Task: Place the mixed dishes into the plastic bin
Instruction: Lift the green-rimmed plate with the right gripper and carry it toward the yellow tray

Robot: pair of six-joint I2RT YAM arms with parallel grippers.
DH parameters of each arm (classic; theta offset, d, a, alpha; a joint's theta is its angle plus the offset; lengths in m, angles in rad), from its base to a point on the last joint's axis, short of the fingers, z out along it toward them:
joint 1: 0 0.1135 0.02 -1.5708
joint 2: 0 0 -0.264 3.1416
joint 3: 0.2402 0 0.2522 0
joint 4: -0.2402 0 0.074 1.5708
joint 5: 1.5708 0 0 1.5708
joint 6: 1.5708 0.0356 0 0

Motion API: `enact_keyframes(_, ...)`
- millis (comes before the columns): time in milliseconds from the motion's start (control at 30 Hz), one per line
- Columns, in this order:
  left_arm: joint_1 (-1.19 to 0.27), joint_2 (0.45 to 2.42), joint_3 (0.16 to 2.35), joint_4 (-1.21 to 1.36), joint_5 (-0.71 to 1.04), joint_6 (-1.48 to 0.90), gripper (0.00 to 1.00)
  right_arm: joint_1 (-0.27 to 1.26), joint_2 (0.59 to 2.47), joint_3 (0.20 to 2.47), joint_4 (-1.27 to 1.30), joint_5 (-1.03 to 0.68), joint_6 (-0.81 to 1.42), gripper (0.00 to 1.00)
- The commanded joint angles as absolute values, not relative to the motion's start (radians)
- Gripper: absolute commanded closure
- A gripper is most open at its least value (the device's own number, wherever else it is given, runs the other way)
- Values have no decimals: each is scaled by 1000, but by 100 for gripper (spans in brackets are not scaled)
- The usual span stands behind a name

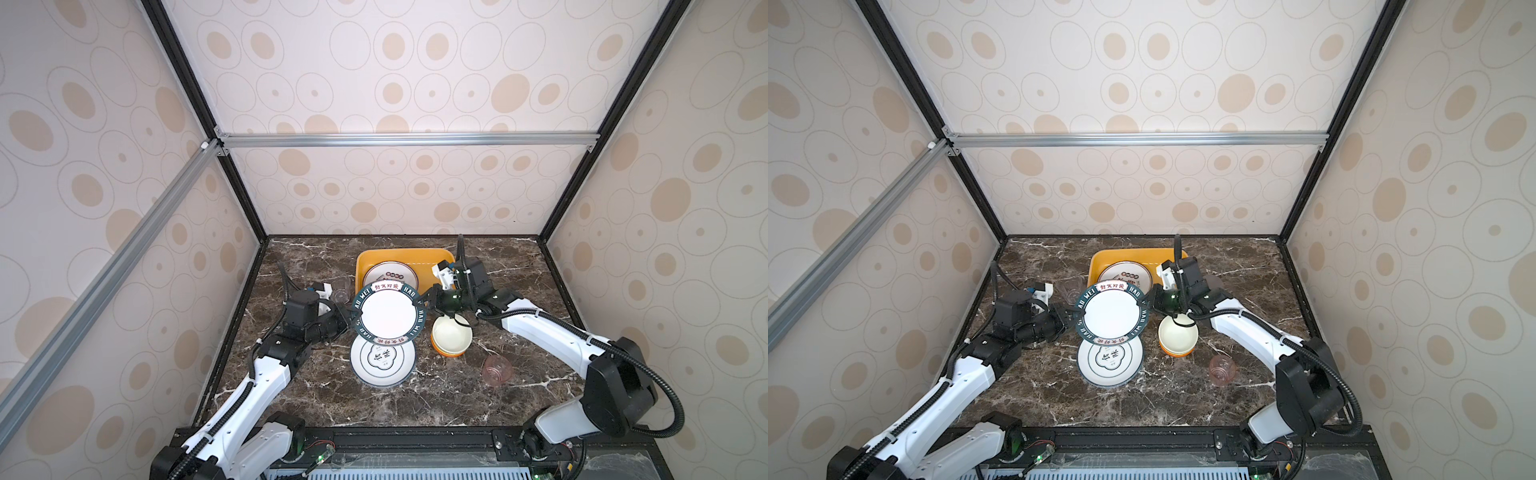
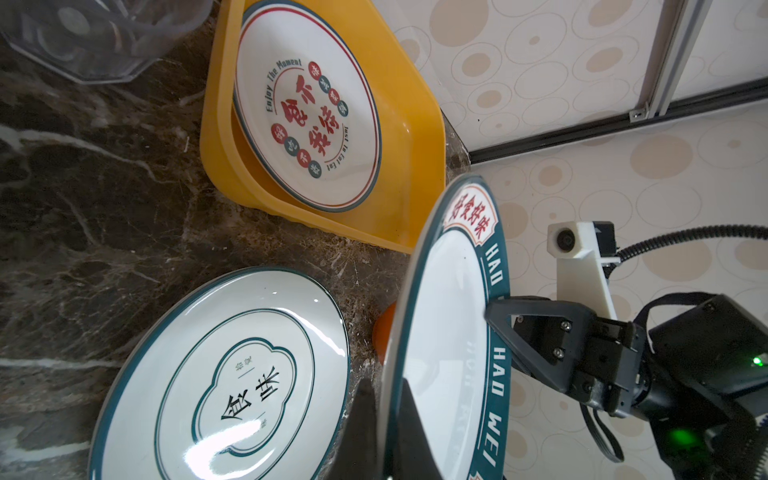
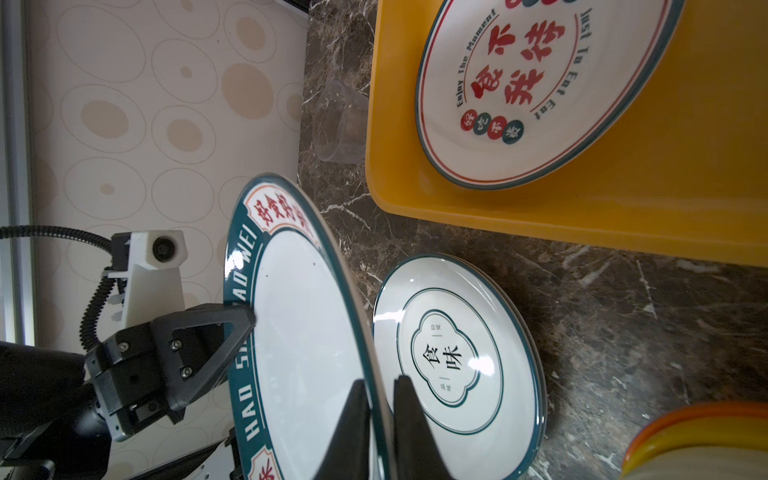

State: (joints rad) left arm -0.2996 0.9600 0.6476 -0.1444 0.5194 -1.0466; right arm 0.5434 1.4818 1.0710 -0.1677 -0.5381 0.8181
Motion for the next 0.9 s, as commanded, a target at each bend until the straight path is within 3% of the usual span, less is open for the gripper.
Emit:
enact_keyframes(0, -305, 953, 699, -78, 541, -1051, 90, 541, 1455, 1064, -146, -543, 833, 93)
enact_keyframes(433, -305, 946, 696, -103, 512, -1041, 56, 519, 1453, 1092, -167, -525, 822, 99)
enact_keyframes(867, -302, 899, 654, -139, 483, -1032, 45, 466, 1519, 1179, -216, -497, 793, 99)
